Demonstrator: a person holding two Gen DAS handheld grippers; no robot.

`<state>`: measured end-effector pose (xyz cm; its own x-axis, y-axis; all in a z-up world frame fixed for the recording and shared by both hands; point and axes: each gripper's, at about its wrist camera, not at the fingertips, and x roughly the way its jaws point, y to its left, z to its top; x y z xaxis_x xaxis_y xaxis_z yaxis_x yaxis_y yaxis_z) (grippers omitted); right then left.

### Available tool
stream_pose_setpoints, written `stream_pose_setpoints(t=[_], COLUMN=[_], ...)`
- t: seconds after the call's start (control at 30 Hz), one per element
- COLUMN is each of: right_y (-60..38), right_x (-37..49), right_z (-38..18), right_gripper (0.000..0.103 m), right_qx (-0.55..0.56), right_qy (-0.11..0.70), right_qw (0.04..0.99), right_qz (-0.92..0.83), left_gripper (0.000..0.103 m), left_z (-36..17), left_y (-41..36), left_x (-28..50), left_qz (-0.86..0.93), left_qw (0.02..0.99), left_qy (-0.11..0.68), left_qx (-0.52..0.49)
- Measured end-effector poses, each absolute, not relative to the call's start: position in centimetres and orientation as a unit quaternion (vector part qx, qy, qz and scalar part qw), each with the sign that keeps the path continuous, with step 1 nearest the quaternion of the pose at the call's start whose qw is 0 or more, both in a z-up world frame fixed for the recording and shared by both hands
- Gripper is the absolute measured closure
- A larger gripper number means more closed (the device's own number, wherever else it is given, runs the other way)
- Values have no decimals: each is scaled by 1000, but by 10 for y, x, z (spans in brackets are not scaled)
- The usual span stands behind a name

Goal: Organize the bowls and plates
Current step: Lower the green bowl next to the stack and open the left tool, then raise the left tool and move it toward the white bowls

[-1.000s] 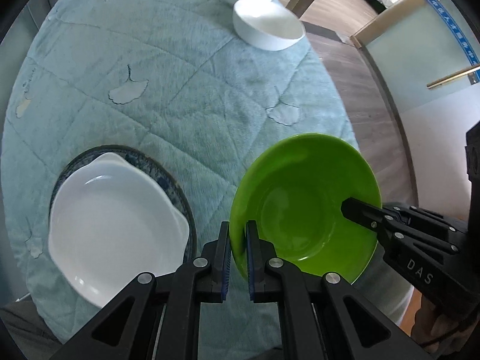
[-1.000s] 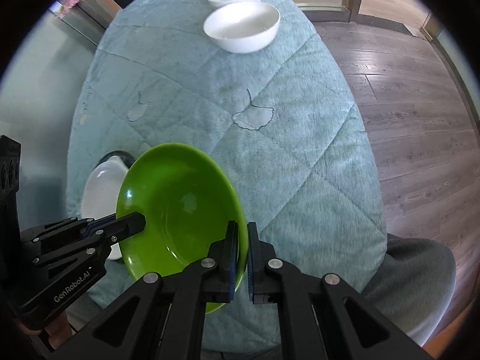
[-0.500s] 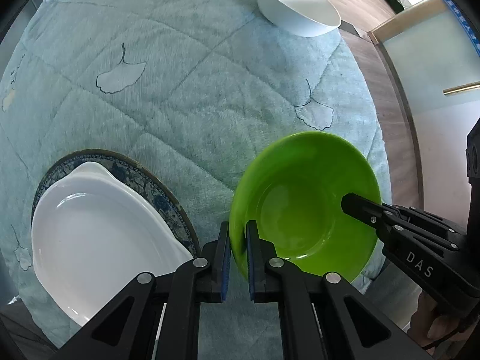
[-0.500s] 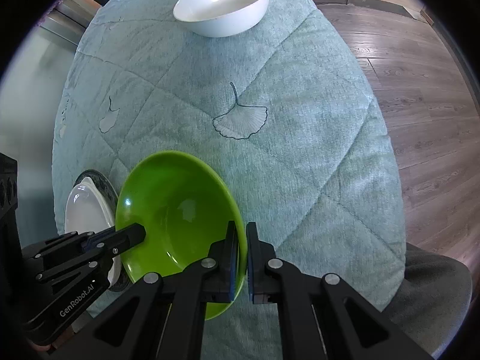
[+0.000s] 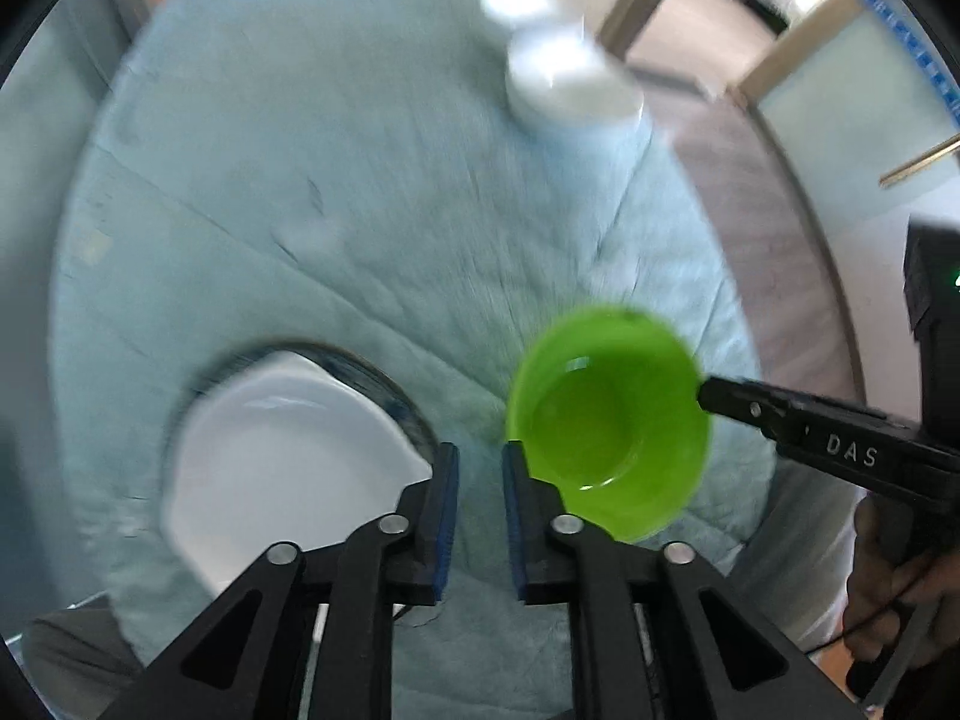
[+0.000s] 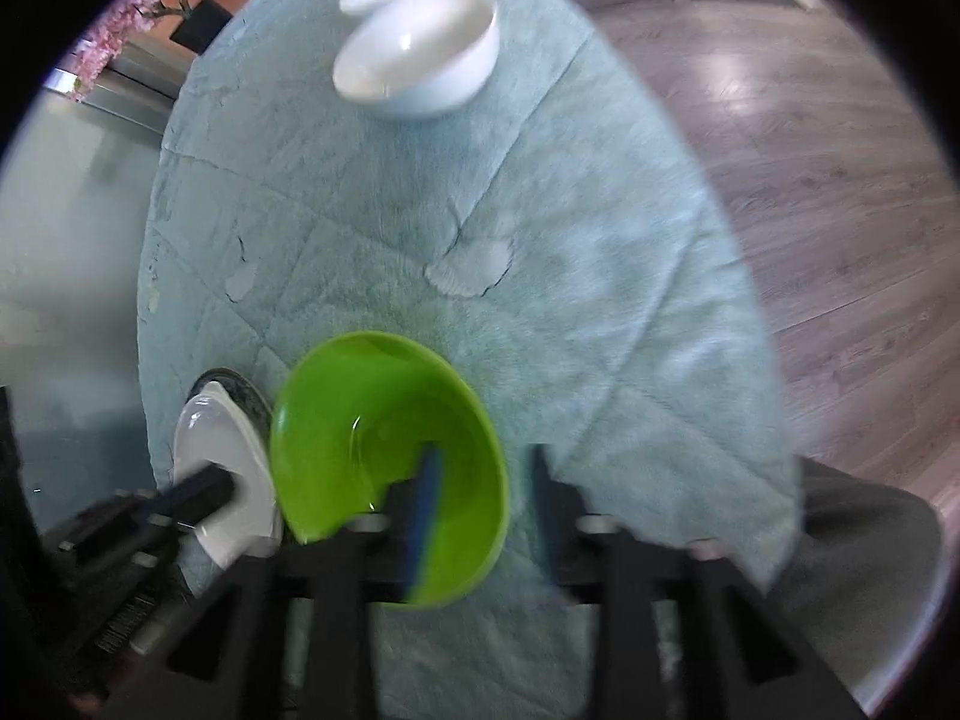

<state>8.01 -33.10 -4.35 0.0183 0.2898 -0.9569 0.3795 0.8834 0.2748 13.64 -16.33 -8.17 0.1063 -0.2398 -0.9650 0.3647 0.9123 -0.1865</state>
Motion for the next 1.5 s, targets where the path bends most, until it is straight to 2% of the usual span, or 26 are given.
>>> stream_pose_setpoints(t=[0.03,0.1,0.17,0.2,0.4,0.47,0.5,0.53,0.57,0.6,0.63,0.67,0.7,0.73,0.77,0.8,0.83,0.9,1.07,1.27,1.5], right_y=[-334,-345,-351,-351,-328,-319,-314,-311,-311,-312,-312,-311,-310,-307,-306,-306,-308,-314,-334,-335,-358], right_x=[78,68,57,55,46,46,47,48,49,48,48,49,50,52,55,57,57,60,80,123,179], right_z=[-33,-4,18,23,49,58,62,65,69,71,76,83,91,96,100,104,107,114,117,115,109], right_gripper=[25,21,21,20,22,43,69,86,91,94,94,94,92,74,54,14,5,5,3,3,3], right_qx=[233,228,240,240,234,212,192,180,183,194,210,219,215,211,208,212,224,237,225,162,160], right_qy=[694,668,647,644,635,625,624,624,620,613,600,585,572,565,558,550,534,516,517,550,554], right_qw=[680,706,722,724,735,751,757,760,763,766,772,781,791,797,802,806,813,822,826,819,817], right_qz=[-39,-54,-55,-56,-37,-29,-30,-30,-23,-12,9,27,36,40,47,53,57,49,21,19,2], left_gripper=[70,21,5,2,3,5,14,24,54,89,100,101,100,94,68,17,1,3,3,3,3], left_z=[-68,-36,0,11,38,43,45,47,48,51,52,56,60,64,68,71,74,81,77,94,111], left_y=[-156,-139,-113,-104,-75,-72,-69,-69,-70,-64,-67,-68,-69,-71,-73,-73,-72,-71,-86,-104,-143], left_x=[135,128,116,111,93,91,88,87,87,86,88,87,86,86,88,90,94,97,121,183,259], left_qz=[-203,-192,-176,-174,-173,-174,-178,-186,-196,-200,-195,-185,-178,-171,-162,-155,-149,-169,-183,-213,-232], left_qw=[755,788,829,841,858,859,858,857,853,850,849,856,862,869,873,873,875,878,863,848,848], left_qy=[622,584,530,512,483,482,482,480,483,487,491,483,474,463,460,461,460,448,470,485,475], left_qx=[44,38,21,11,-11,-13,-16,-20,-18,-13,1,9,16,23,28,29,18,-6,31,-9,22])
